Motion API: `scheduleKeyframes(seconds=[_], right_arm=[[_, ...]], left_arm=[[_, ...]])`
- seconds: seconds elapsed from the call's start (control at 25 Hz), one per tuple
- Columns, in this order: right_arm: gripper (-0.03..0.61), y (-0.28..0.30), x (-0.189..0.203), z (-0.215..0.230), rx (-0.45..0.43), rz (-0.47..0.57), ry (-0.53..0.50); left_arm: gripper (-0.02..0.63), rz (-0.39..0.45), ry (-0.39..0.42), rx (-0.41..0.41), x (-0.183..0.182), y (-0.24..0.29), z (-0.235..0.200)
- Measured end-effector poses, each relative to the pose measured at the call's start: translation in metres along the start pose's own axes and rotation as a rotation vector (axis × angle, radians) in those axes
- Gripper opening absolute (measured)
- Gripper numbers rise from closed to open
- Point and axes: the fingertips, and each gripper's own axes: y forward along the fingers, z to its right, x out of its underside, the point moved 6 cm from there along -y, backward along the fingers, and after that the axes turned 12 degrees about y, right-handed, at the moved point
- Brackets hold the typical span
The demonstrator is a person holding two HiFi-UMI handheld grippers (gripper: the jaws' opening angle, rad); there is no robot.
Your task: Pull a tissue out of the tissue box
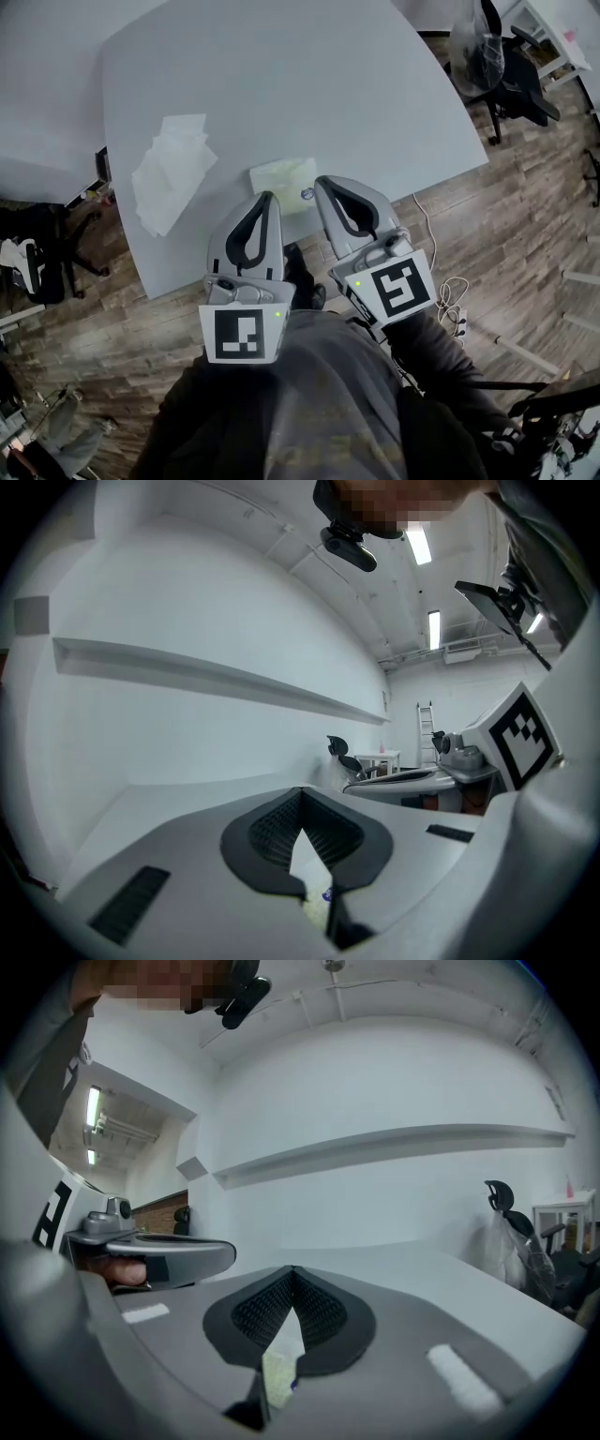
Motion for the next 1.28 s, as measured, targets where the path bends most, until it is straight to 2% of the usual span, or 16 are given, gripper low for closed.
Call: scheduleKeyframes(seconds=[0.28, 0.52, 0.68, 0.84, 1.04, 1.28], right_arm=[[0.002, 0.045, -0.017, 0.022, -0.051, -0.012, -0.021], [0.002, 0.059, -0.014, 0.041, -0.139, -0.055, -0.021], [0.004, 0.057, 0.001, 0.051, -0.272, -0.104, -0.03], [0.049, 0.049, 0.017, 0.058, -0.402, -0.172, -0.038], [0.096, 0.047, 0.045, 0.073, -0.448, -0.259, -0.05], [0.124, 0.066, 0.072, 0.086, -0.514, -0.336, -0.051]], left_arm=[[-0.003, -0.005, -0.031, -0.052, 0.003, 0.037, -0.027], [-0.003, -0.053, -0.049, -0.144, 0.009, 0.048, -0.027], [-0.003, -0.091, -0.085, -0.24, 0.021, 0.047, -0.005], [-0.003, -0.129, -0.136, -0.312, 0.037, 0.044, 0.025], [-0.003, -0.158, -0.179, -0.341, 0.055, 0.047, 0.051], [-0.003, -0.197, -0.212, -0.414, 0.079, 0.048, 0.047]])
